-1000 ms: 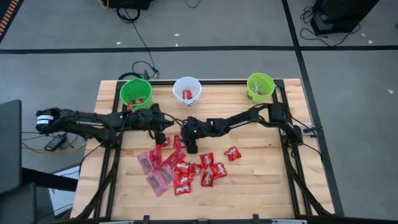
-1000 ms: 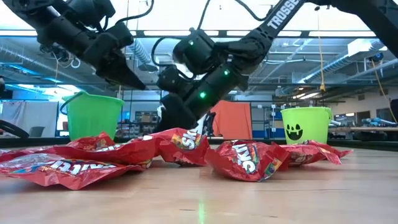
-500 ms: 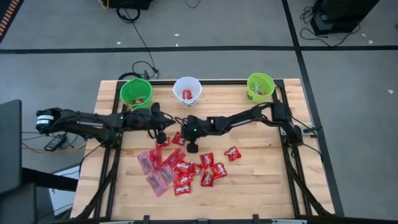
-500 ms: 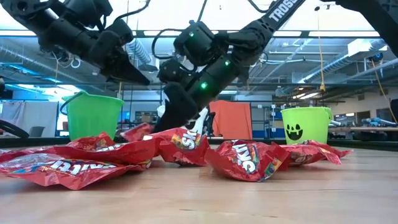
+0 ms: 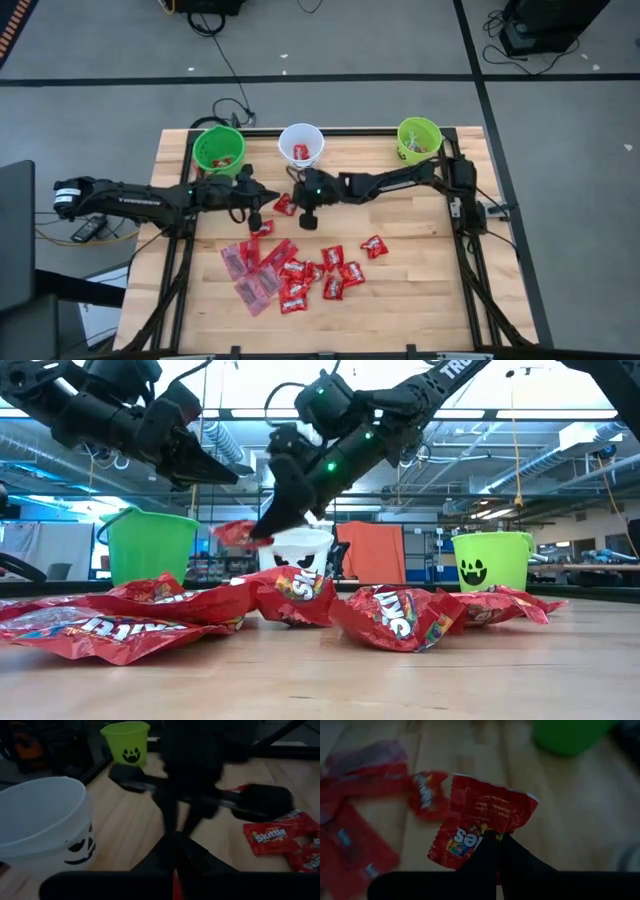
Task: Sort candy by brand, put in halloween buckets
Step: Put the red candy into the white bucket
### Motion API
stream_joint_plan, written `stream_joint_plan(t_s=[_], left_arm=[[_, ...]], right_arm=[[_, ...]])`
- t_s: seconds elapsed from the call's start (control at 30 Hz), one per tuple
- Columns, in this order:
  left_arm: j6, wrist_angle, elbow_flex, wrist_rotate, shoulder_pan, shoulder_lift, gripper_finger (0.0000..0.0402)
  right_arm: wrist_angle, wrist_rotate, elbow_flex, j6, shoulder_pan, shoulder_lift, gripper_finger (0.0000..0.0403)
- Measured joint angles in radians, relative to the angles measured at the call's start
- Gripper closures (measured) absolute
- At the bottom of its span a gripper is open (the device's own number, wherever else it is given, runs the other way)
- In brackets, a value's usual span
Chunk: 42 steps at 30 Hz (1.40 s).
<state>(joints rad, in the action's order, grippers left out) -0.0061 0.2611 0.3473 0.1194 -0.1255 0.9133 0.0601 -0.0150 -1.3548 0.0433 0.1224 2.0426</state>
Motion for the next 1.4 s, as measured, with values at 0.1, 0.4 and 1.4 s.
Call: stream_joint_plan(t_s=[0.1, 0.4, 1.4], left_arm=[[0.001, -0.039, 0.0, 0.001, 0.0, -0.036, 0.0382], [0.004, -0.096, 0.001, 0.086, 0.0, -0.048, 0.0382], [-0.076, -0.478, 0.001, -0.241, 0.051, 0.043, 0.0177]], right_arm=[[0.014, -0.039, 0.0, -0.003, 0.029, -0.035, 0.0395], [0.03, -0.234, 0.0, -0.024, 0.15, -0.116, 0.0388], [0.007, -0.119, 0.0, -0.033, 0.091, -0.117, 0.0168]])
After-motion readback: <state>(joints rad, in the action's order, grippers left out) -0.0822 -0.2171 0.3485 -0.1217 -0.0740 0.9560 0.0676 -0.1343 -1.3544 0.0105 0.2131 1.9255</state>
